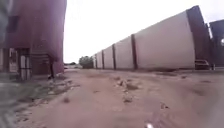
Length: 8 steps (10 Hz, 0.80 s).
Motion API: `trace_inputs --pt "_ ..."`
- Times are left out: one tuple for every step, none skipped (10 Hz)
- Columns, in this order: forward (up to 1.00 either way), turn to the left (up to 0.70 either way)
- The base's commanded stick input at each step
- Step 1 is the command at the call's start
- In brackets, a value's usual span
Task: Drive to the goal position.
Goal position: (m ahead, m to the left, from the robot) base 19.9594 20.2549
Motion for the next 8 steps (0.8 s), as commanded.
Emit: trace_inputs --pt "1.0 0.0" --pt "1.0 0.0" --pt "1.0 0.0" --pt "1.0 0.0" --pt "1.0 0.0" --pt "1.0 0.0" --pt "1.0 0.0" --pt "1.0 0.0"
